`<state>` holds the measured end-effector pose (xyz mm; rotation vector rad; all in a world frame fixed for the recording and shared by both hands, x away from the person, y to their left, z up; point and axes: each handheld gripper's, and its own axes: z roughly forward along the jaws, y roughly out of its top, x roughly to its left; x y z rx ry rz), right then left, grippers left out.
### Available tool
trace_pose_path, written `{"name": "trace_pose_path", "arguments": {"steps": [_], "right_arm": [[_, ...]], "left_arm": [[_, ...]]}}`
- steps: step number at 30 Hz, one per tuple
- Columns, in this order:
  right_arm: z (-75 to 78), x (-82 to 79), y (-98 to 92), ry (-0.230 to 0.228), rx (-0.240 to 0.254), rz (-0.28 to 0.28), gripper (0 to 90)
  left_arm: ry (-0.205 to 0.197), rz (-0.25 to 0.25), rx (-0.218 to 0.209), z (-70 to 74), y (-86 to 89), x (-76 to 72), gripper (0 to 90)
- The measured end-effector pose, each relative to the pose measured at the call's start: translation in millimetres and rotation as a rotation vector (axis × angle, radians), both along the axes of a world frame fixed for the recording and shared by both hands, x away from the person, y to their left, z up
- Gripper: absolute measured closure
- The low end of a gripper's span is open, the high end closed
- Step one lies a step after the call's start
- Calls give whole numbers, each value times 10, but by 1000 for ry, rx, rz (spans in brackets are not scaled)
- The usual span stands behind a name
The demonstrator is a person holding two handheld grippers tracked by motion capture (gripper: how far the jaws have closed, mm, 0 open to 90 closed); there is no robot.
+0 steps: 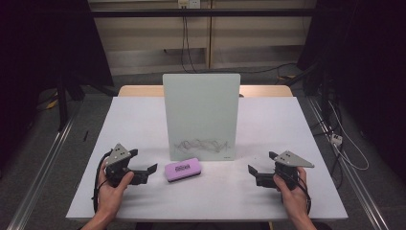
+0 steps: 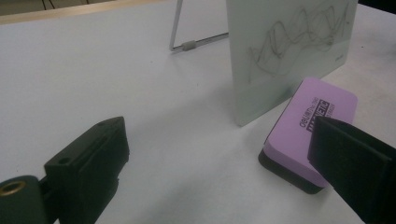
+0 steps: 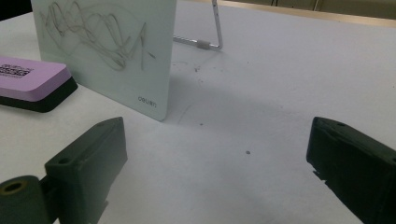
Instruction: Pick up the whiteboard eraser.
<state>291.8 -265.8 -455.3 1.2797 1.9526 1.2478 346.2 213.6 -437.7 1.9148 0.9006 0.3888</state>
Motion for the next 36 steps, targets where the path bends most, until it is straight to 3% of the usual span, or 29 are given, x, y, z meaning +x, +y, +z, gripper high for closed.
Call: {"name": "trace_pose_path", "arguments": {"steps": [9,12,14,23,26,31,35,36], "right_arm": [[-7,7,-6,4,12,6,52],[-10,13,-10,6,10,13,52],[-11,13,-8,9,11,15,52],[-10,15,4,6,2,18,54],[-8,16,6,6,3,17,54],[-8,22,18,14,-5,17,54],[-6,21,28,12,-9,20,53],[-5,23,35,12,-16,26,53]], "left_arm": [[24,-18,2,-10,-34,7,52],[28,-40,36,-4,-72,14,52],[33,-46,32,8,-89,12,53],[29,-90,38,62,-142,3,69],[14,-89,50,74,-158,5,81],[-10,-133,40,82,-179,18,91],[11,-159,33,84,-220,37,101],[37,-170,62,83,-260,40,98]]}}
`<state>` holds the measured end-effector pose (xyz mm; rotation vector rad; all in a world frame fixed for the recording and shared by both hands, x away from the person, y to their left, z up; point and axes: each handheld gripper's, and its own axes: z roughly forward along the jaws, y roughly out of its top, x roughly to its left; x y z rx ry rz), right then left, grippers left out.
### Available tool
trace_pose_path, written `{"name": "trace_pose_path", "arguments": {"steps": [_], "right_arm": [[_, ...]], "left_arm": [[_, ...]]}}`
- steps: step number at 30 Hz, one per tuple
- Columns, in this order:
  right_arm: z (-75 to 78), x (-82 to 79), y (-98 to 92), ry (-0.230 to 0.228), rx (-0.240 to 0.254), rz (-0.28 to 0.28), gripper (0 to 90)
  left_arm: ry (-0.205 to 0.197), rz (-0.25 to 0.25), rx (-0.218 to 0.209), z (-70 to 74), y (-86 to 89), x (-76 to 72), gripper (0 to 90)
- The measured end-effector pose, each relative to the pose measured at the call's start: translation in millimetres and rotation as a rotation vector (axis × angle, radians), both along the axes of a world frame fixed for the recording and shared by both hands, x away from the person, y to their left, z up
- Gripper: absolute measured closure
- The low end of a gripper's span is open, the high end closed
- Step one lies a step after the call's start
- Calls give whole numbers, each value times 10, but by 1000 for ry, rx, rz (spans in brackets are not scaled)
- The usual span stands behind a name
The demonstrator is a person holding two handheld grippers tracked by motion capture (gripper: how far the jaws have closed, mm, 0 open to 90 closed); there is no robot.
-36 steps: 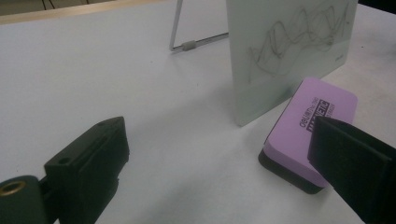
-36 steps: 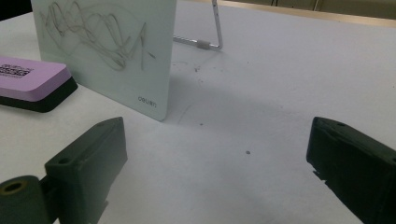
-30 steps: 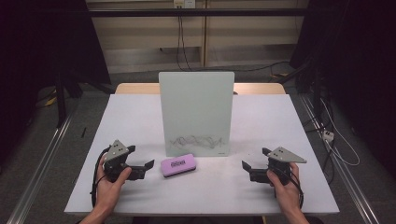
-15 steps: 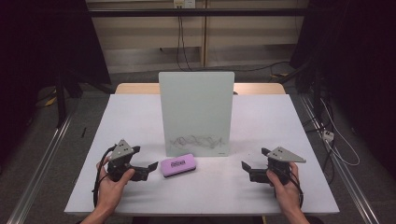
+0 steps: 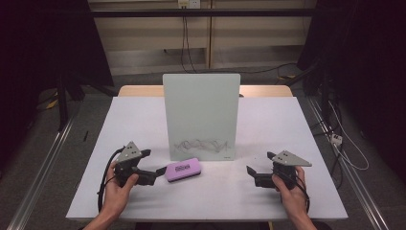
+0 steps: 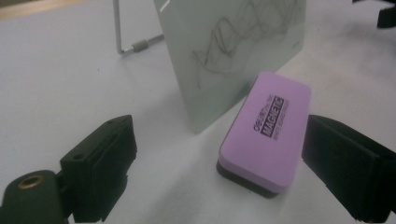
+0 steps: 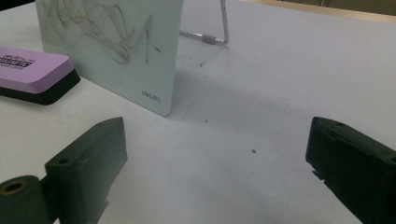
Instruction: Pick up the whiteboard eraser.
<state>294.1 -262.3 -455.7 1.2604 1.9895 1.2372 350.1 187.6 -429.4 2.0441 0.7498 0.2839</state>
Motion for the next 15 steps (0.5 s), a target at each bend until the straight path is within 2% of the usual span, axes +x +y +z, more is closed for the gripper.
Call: {"name": "trace_pose_path", "arguments": {"steps": [4,6,9,10,12,15], "right_arm": [[3,-2,17,-1,-4,6,53],[3,-4,16,-2,-3,7,53],[0,-1,8,0,2,8,53],[-1,0,7,1,4,7,52],[-2,0,6,1,4,7,52],[-1,-3,7,1,3,10,52]], "left_arm": [[-3,-35,-11,8,-50,-3,100],[-22,-44,9,23,-90,1,100],[-16,-75,20,59,-178,4,100],[-3,-110,30,97,-241,8,100],[1,-118,33,119,-273,3,99],[2,-147,62,168,-347,18,93]]}}
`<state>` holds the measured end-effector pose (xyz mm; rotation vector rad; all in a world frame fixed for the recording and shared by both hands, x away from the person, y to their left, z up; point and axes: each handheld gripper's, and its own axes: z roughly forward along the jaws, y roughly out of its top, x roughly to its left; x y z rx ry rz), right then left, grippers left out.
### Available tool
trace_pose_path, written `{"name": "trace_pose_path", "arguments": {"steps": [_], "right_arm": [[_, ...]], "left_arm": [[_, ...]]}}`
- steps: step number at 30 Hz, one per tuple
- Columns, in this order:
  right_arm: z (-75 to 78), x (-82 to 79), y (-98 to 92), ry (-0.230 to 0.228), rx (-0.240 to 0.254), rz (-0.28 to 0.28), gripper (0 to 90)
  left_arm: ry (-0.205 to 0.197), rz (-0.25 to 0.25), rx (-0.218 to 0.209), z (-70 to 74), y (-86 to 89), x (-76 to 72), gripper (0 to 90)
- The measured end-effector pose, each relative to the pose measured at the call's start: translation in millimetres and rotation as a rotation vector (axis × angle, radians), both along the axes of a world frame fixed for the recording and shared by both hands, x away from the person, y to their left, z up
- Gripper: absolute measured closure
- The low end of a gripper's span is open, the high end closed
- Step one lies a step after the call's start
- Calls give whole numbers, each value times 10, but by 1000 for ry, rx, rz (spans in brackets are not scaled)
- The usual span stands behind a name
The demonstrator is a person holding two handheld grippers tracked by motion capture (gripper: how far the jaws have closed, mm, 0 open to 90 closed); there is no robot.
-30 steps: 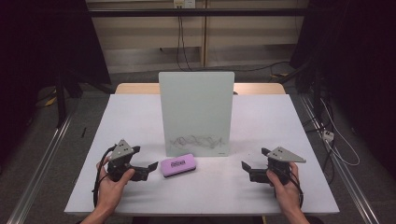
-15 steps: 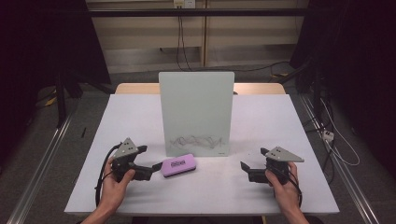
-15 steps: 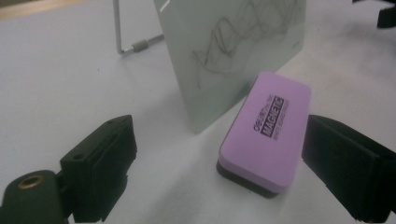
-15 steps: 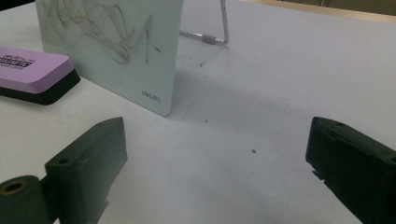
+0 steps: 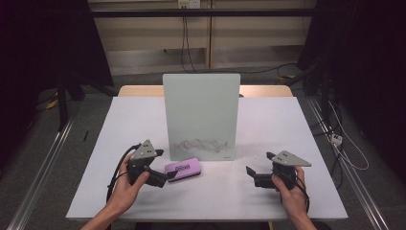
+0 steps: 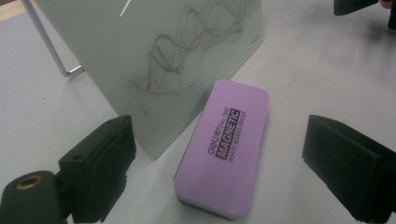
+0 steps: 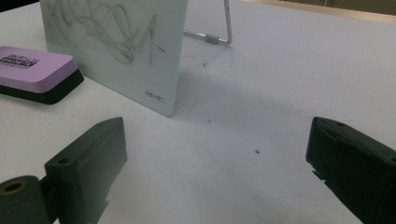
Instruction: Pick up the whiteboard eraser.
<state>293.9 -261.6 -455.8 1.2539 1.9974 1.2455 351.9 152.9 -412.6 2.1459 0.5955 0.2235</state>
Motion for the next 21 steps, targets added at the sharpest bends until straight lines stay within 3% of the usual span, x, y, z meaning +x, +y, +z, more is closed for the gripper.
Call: {"name": "trace_pose_path", "arguments": {"steps": [4,8,13,17,19,21], "right_arm": [[1,-3,4,3,2,0,51],[-1,0,6,2,-1,0,52],[-1,0,10,3,-2,1,51],[0,0,14,2,-2,4,51],[2,-2,19,2,-5,7,51],[-1,1,23,2,-3,6,51]], "left_arm": [[5,-44,16,27,-70,25,67],[-10,-101,111,45,-213,27,75],[11,-151,116,42,-334,41,100],[-12,-181,158,47,-378,85,162],[2,-182,164,38,-395,119,188],[18,-211,196,26,-422,156,214]]}}
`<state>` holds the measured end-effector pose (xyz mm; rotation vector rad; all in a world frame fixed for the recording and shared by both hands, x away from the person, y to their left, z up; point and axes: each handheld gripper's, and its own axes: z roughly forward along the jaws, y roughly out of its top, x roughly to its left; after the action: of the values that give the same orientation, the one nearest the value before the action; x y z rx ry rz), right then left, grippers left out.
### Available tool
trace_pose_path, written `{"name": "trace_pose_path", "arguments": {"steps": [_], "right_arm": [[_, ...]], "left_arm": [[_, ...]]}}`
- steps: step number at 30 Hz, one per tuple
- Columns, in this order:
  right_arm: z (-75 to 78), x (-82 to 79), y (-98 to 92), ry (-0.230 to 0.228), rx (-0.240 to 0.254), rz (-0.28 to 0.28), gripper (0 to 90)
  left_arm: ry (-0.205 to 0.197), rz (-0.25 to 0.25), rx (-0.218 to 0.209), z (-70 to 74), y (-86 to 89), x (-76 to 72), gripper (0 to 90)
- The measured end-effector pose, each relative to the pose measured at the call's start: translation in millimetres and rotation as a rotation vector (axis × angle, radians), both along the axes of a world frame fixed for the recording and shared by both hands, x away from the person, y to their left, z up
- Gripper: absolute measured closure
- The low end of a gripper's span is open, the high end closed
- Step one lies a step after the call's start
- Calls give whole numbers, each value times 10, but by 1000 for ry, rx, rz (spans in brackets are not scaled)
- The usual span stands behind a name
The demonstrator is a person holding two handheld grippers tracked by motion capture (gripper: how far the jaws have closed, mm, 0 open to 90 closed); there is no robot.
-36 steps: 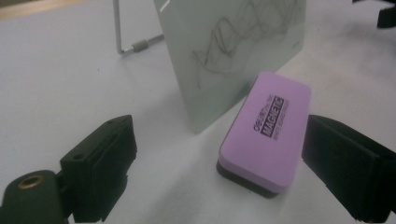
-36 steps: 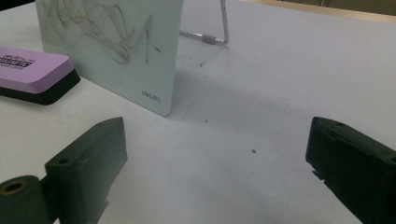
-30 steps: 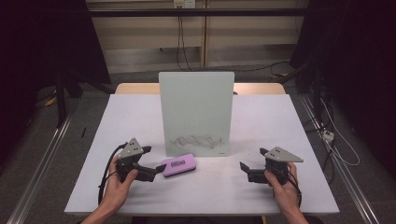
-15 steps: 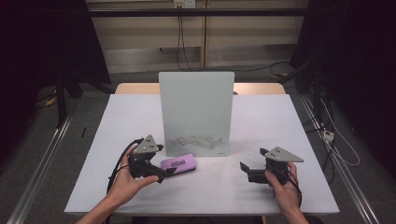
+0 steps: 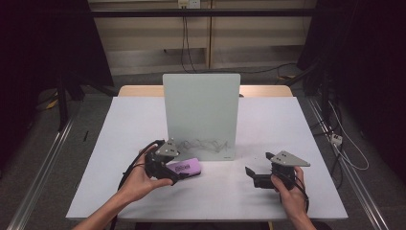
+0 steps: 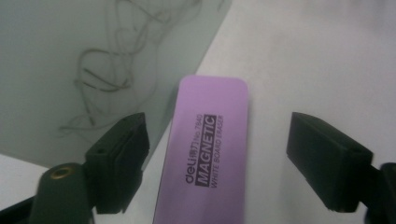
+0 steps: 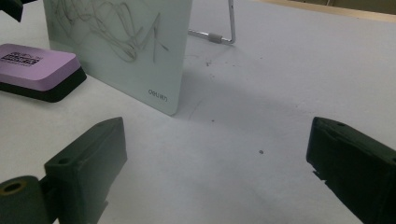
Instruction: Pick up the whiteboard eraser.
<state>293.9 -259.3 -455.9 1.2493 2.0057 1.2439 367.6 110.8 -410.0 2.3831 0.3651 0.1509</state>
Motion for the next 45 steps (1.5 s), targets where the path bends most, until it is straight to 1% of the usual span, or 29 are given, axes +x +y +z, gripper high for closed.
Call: {"name": "trace_pose_path", "arguments": {"steps": [2,5,6,8,9,10,11,12,15,16,17,18,19,21,23,25,26,28,32,34,37,42,43,44,45], "right_arm": [[-1,2,-1,2,0,0,51],[-3,2,-7,1,-2,1,51],[-3,2,-8,1,-2,1,50],[-4,5,-9,2,-1,2,50],[-4,7,-6,4,-1,1,50],[-4,8,-3,5,-1,2,50],[-5,6,1,4,-6,7,50],[-5,6,1,4,-6,7,50],[-7,8,-1,5,-5,8,50],[-7,8,-3,5,-5,8,50],[-6,7,-2,4,-4,7,50],[-6,7,-2,4,-4,7,50],[-5,6,-1,4,-3,7,50],[-6,7,-1,5,-5,9,50],[-7,8,-1,4,-6,10,49],[-6,7,0,6,-5,9,50],[-7,8,-1,5,-5,10,50],[-8,9,-1,4,-6,9,49],[-10,15,3,5,-7,8,49],[-8,12,5,7,-8,9,50],[-9,14,3,4,-8,5,50],[-9,13,2,4,-7,6,50],[-8,11,4,6,-6,6,50],[-8,10,5,6,-7,7,50],[-7,10,5,6,-7,8,50]], "left_arm": [[24,-25,46,-16,-38,20,220],[41,-49,88,-41,-87,47,241],[47,-48,81,-60,-102,56,249],[59,-58,102,-88,-135,89,255],[60,-54,127,-96,-148,96,252],[60,-60,137,-96,-158,104,250],[53,-56,141,-91,-164,112,263],[48,-55,136,-95,-174,118,263],[80,-79,168,-100,-197,152,287],[78,-85,175,-109,-207,158,309],[85,-89,182,-114,-217,165,318],[78,-85,182,-119,-225,168,318],[76,-94,188,-117,-227,182,333],[83,-90,189,-139,-241,191,354],[92,-94,203,-160,-247,208,369],[84,-96,211,-170,-244,221,386],[92,-97,210,-171,-242,223,394],[96,-94,211,-172,-241,228,397],[96,-103,226,-168,-262,233,398],[104,-100,235,-174,-273,228,395],[93,-106,246,-178,-279,231,396],[93,-100,247,-175,-280,220,403],[89,-98,243,-173,-278,217,404],[99,-94,231,-170,-270,215,404],[101,-95,229,-163,-260,215,405]]}}
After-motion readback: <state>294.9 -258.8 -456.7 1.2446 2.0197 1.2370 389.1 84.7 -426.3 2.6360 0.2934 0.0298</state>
